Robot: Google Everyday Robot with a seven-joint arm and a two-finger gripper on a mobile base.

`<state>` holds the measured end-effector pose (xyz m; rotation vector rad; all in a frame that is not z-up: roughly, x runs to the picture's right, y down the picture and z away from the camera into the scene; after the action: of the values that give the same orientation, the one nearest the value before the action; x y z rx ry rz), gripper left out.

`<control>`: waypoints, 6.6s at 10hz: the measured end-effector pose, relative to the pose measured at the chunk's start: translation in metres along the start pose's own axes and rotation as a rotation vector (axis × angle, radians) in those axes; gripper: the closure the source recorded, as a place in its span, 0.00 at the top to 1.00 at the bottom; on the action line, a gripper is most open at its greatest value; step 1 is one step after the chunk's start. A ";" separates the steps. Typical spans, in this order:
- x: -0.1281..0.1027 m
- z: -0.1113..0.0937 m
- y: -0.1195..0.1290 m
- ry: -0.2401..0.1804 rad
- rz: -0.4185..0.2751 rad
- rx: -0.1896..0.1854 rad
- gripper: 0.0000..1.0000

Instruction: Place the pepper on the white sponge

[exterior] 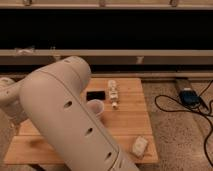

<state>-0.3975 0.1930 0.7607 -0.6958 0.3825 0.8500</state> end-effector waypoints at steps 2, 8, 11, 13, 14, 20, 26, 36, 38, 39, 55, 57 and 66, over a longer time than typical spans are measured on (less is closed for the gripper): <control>-0.005 0.008 -0.005 0.016 0.017 -0.009 0.80; -0.024 0.027 -0.017 0.051 0.029 -0.072 0.80; -0.029 0.032 -0.018 0.060 0.000 -0.116 0.80; -0.032 0.034 -0.018 0.060 -0.015 -0.134 0.80; -0.034 0.034 -0.018 0.058 -0.019 -0.136 0.80; -0.047 0.037 -0.019 0.050 -0.092 -0.172 0.80; -0.041 0.041 -0.019 0.043 -0.125 -0.164 0.33; 0.026 -0.028 -0.054 -0.134 -0.176 -0.131 0.09; 0.031 -0.027 -0.044 -0.161 -0.238 -0.091 0.27; 0.032 -0.024 -0.035 -0.172 -0.288 -0.071 0.39; 0.010 0.028 0.022 -0.104 -0.527 -0.028 0.80; 0.004 0.036 0.019 -0.080 -0.496 -0.030 0.80; -0.011 0.067 0.003 -0.001 -0.412 -0.030 0.62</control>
<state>-0.4044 0.2349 0.8138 -0.7687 0.2136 0.4665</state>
